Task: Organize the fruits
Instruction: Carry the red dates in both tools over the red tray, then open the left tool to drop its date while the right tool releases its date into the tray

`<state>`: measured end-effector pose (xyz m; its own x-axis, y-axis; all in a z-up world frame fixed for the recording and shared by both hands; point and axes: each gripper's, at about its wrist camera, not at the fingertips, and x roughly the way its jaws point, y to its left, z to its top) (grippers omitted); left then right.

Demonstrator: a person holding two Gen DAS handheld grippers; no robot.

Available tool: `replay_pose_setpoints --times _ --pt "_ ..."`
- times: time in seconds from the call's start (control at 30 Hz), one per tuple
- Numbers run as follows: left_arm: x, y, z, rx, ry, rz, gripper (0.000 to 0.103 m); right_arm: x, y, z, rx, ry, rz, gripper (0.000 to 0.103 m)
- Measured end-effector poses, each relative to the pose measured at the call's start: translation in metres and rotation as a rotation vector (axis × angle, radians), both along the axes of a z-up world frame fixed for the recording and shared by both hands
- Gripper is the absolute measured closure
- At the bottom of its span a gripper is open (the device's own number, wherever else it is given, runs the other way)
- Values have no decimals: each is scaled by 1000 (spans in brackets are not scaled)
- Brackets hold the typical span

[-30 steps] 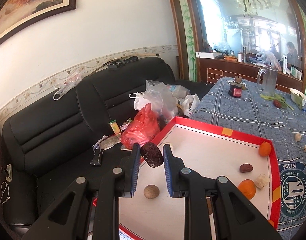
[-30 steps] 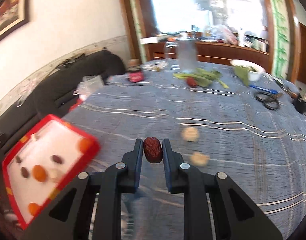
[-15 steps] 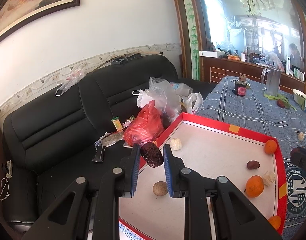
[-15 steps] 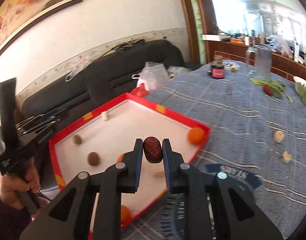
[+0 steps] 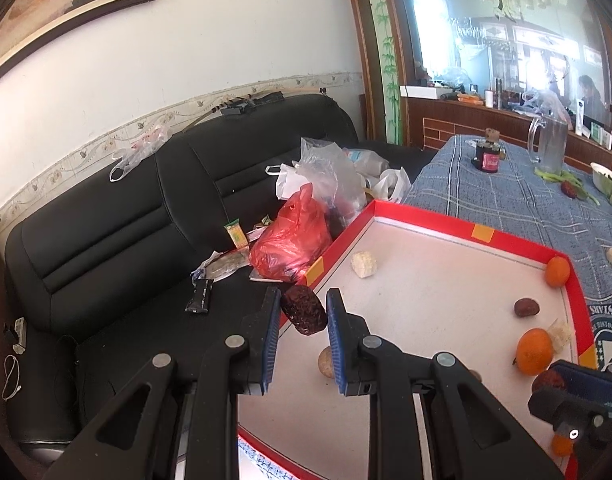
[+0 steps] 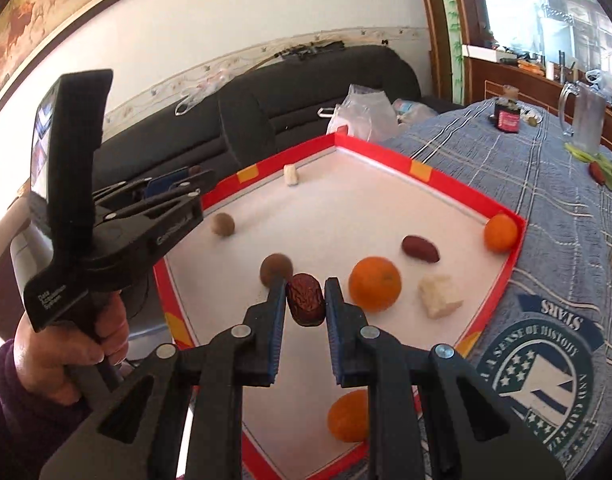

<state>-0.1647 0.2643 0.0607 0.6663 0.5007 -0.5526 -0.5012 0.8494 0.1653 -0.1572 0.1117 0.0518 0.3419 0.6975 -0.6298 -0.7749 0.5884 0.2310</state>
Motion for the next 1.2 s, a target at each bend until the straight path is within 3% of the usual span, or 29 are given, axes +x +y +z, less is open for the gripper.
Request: replay_pose_setpoints --times 0.4,0.73,0.77,0.87,1.03,1.2 --pt "4 5 -17 4 60 -6 81 -5 22 -21 -96 68 62 81" --pt "9 -6 -18 58 77 -23 80 -10 22 -20 -119 33 71 81" --pt "10 -7 -17 62 80 -22 77 -10 22 -21 -122 29 72 81" --pt "10 -6 -17 58 81 -8 45 -11 19 -20 -127 35 82 81" --pt "12 -8 -16 43 91 -2 39 -6 3 -12 -112 36 54 80" --pt "14 -22 -7 48 69 -16 29 6 -40 13 -42 3 -54 80"
